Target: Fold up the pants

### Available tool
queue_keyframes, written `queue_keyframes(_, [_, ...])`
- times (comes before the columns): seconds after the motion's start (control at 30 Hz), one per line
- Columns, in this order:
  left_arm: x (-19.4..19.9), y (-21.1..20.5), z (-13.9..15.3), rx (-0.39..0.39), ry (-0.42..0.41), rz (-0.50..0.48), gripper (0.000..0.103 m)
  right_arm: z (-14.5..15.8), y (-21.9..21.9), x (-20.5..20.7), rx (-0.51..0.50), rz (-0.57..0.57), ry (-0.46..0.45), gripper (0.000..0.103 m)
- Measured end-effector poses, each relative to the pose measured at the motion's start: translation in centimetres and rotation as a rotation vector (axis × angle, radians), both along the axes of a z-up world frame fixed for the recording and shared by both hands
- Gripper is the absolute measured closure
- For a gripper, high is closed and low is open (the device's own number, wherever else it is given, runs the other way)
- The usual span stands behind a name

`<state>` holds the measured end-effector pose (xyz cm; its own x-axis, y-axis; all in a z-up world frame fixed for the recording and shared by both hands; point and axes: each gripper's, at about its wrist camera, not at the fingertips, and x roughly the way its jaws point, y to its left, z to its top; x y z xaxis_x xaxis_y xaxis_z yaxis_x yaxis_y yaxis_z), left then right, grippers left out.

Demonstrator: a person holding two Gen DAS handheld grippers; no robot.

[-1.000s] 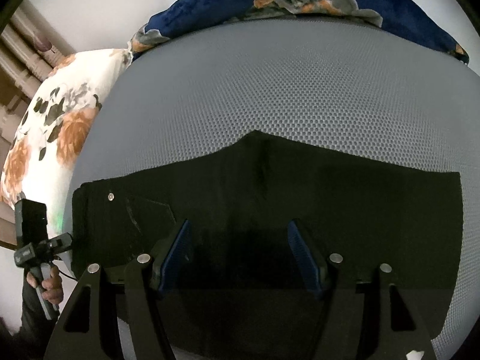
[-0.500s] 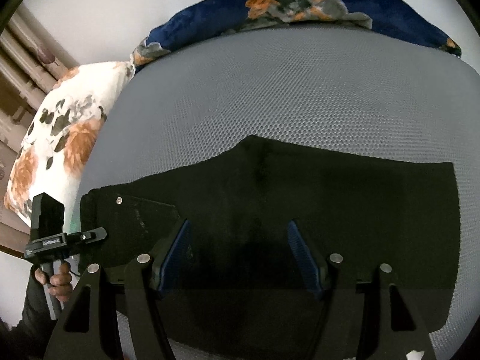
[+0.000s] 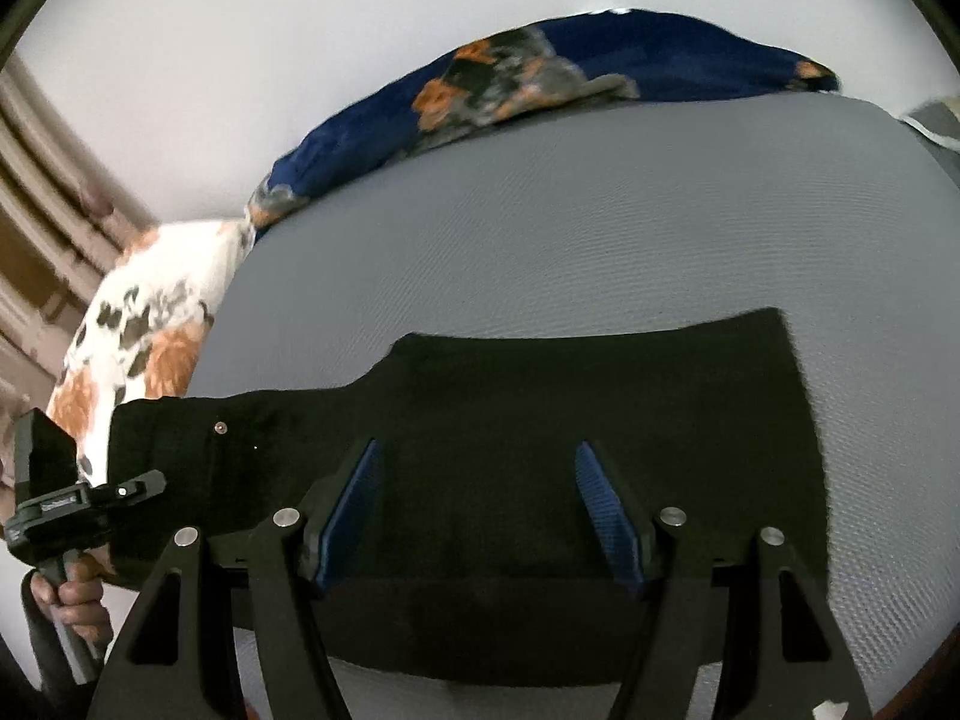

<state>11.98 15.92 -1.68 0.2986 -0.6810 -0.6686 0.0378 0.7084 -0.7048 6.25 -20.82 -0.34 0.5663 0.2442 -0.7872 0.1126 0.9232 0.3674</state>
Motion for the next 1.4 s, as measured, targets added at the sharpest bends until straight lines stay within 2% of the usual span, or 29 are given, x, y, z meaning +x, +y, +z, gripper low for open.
queue_keyframes(0.2, [0.5, -5.2, 2.7, 0.027, 0.013, 0.036, 0.086, -0.1, -4.9, -2.9, 0.044, -0.079, -0.042, 0.038])
queue_keyframes(0.4, [1.0, -12.5, 5.0, 0.039, -0.027, -0.031, 0.087, -0.4, -10.3, -5.4, 0.063, -0.146, -0.068, 0.037])
queue_keyframes(0.53, [0.9, -17.5, 5.4, 0.054, -0.044, -0.096, 0.087, -1.4, -13.8, -6.4, 0.111, -0.209, -0.075, 0.037])
queue_keyframes(0.77, [0.1, -26.3, 2.9, 0.161, -0.051, -0.218, 0.087, -3.4, -15.5, -6.5, 0.115, -0.203, -0.042, 0.037])
queue_keyframes(1.03, [-1.4, -30.8, -0.9, 0.311, -0.070, -0.281, 0.087, -4.5, -16.9, -6.9, 0.190, -0.221, -0.023, 0.037])
queue_keyframes(1.2, [-1.9, -31.7, -1.6, 0.335, -0.091, -0.294, 0.079, -4.4, -17.2, -7.0, 0.190, -0.219, -0.028, 0.037])
queue_keyframes(1.27, [-2.1, -32.0, -1.6, 0.327, -0.095, -0.308, 0.065, -4.4, -17.3, -7.1, 0.189, -0.221, -0.032, 0.037])
queue_keyframes(1.33, [-2.3, -32.2, -1.3, 0.292, -0.112, -0.334, 0.058, -4.4, -17.3, -7.1, 0.188, -0.223, -0.030, 0.037])
queue_keyframes(1.4, [-2.8, -32.2, -0.5, 0.277, -0.154, -0.347, 0.047, -4.4, -17.3, -6.9, 0.184, -0.222, -0.026, 0.037])
